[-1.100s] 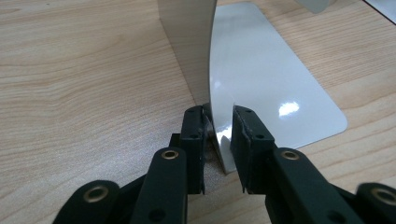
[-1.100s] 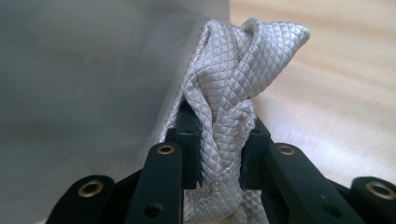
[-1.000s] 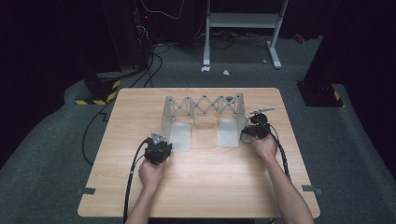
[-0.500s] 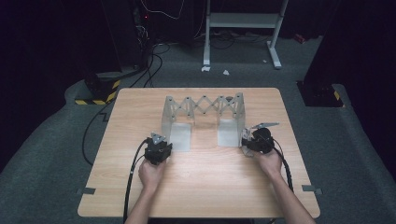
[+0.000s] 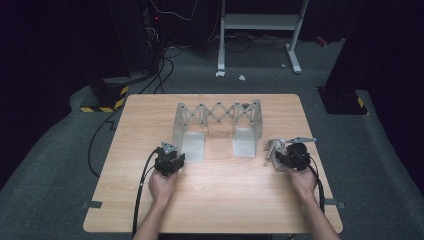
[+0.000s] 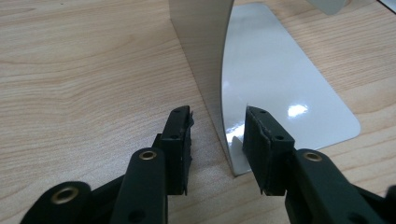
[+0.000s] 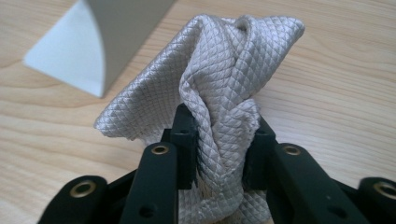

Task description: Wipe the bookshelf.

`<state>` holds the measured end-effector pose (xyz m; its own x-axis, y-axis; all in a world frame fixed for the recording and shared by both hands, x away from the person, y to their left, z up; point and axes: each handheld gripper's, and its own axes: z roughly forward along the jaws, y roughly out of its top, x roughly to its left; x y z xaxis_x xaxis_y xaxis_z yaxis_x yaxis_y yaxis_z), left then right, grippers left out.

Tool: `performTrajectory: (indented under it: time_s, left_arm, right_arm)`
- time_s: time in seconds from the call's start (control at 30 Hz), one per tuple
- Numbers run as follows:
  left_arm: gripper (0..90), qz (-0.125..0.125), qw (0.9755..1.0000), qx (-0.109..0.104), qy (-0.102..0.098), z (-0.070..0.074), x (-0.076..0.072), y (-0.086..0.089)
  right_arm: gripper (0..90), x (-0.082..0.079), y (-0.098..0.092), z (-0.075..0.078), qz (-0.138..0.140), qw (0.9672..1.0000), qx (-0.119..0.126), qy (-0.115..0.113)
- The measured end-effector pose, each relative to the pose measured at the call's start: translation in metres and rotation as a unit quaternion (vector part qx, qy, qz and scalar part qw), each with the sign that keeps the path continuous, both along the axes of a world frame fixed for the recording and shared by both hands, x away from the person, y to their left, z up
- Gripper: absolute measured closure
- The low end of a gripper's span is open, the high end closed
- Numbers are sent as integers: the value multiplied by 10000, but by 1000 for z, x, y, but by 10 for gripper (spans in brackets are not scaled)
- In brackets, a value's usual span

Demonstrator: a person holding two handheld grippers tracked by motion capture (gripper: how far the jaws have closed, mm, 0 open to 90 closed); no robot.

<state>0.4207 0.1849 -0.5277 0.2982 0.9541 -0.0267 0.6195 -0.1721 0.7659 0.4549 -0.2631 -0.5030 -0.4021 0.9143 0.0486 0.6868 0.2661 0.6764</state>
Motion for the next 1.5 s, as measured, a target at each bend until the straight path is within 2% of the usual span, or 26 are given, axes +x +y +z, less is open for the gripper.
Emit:
performTrajectory:
  time_s: [0.03, 0.07, 0.17, 0.27, 0.37, 0.5, 0.57, 0.7, 0.83, 0.93, 1.0, 1.1, 1.27, 1.33, 1.4, 1.5]
  left_arm:
    - [608, 0, 10000, 0, 0, 0, 0, 0]
    - [607, 3, 10000, 3, 4, 0, 0, 0]
    - [600, 22, 10000, 6, 13, 0, 1, -1]
    - [591, 20, 10000, 43, 6, 0, 2, -1]
    - [581, 21, 10000, 17, 20, 0, 3, -2]
    - [565, 36, 10000, 21, 35, 1, 3, -4]
    - [565, 31, 10000, 18, 87, 2, 4, -4]
    - [570, 33, 9999, -32, 131, 3, 4, -1]
    - [576, 46, 10000, -45, 53, 5, 4, 0]
    - [591, 78, 9999, -83, 32, 7, 4, 1]
    - [603, 113, 9999, -103, 22, 8, 4, 3]
    - [617, 110, 9999, -84, 57, 7, 4, 3]
    - [663, 100, 9999, -65, 24, 7, 5, 4]
    - [684, 100, 9999, -78, 26, 8, 5, 4]
    - [693, 23, 9999, 14, 145, 10, 7, 2]
    - [713, -21, 10000, 27, 89, 14, 10, -2]
  right_arm:
    - [658, 0, 0, 0, 0, 10000, 0, 0]
    - [549, 0, -2, 0, -114, 9999, 73, 22]
    - [486, -4, -2, 4, -115, 9997, 170, -110]
    - [434, -11, 0, 11, -125, 9992, 128, -361]
    - [416, -18, 2, 18, -161, 9979, 43, -631]
    - [410, -26, 5, 29, -48, 9968, 179, -772]
    - [419, -28, 8, 33, 18, 9961, 254, -839]
    - [433, -30, 19, 37, 129, 9959, 230, -869]
    - [480, -30, 29, 41, 260, 9953, 273, -893]
    - [504, -27, 37, 37, 314, 9958, 247, -824]
    - [539, -17, 53, 25, 350, 9972, 70, -659]
    - [575, -9, 64, 16, 348, 9977, 40, -576]
    - [658, -1, 74, 6, 253, 9980, 149, -567]
    - [688, 1, 76, 4, 217, 9981, 118, -567]
    - [709, 3, 77, 2, 189, 9981, 103, -574]
    - [747, 4, 79, 0, 131, 9982, 7, -585]
